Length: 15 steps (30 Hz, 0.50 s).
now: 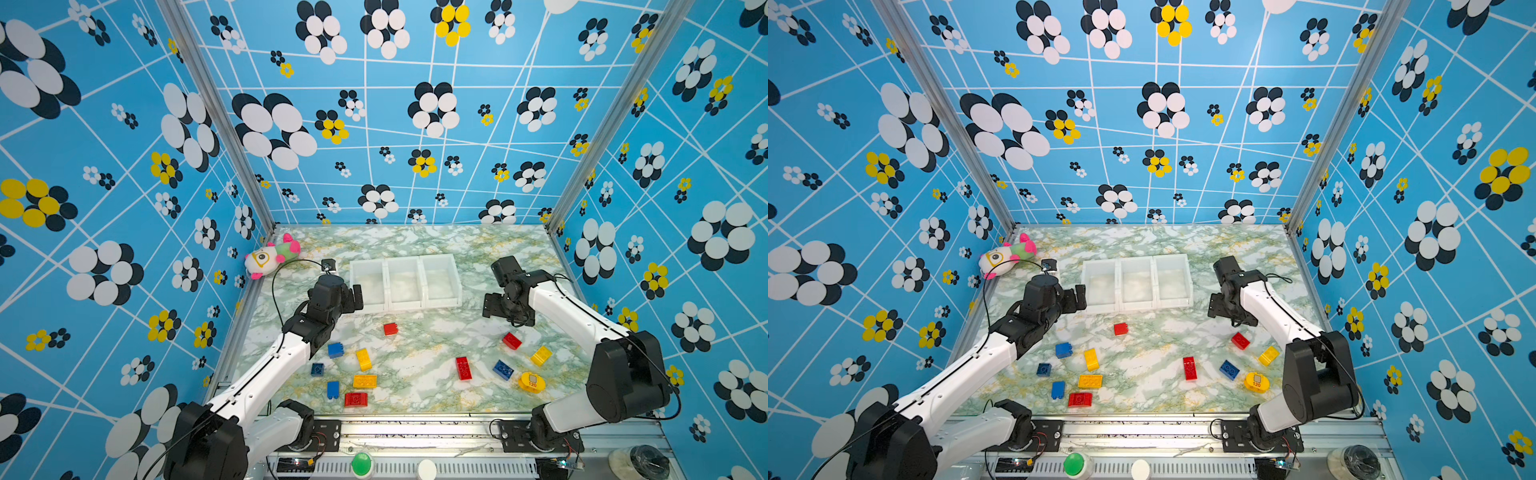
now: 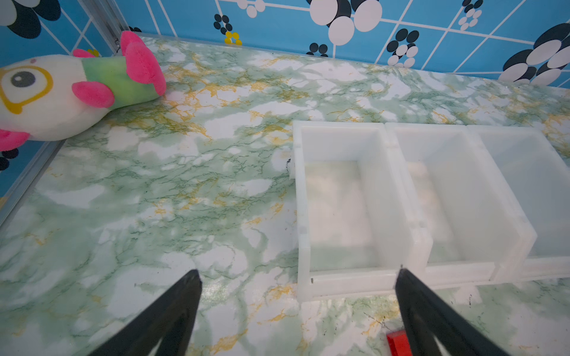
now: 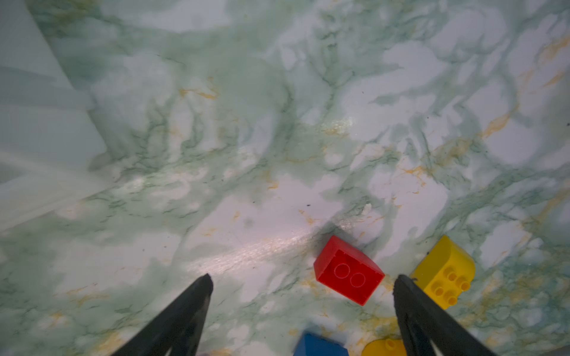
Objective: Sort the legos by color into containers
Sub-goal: 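Lower the right gripper onto the red brick and grasp it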
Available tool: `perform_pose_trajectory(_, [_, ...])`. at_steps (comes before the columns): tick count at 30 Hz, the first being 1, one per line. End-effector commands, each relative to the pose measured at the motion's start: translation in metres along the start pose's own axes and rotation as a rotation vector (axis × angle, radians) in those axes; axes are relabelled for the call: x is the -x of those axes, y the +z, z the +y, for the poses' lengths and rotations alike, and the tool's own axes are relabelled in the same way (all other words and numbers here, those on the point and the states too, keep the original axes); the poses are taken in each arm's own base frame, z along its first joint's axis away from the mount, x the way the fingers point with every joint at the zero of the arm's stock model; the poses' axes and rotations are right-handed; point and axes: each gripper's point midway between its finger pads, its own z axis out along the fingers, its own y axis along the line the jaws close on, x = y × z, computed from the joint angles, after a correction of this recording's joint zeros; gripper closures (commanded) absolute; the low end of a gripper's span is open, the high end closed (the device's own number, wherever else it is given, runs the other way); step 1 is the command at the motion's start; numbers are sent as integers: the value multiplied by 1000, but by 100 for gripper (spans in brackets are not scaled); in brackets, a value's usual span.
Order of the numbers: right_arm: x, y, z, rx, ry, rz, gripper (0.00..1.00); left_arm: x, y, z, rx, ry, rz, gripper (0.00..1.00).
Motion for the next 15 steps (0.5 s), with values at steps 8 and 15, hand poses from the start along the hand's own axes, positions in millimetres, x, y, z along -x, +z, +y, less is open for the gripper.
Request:
perform_pose_trajectory(8, [-19, 37, -11, 80, 62, 85, 3, -5, 4, -4, -5, 20, 36, 1])
perform_pose_trajectory(15, [-24, 53, -10, 139, 103, 106, 2, -7, 6, -7, -12, 5, 33, 1])
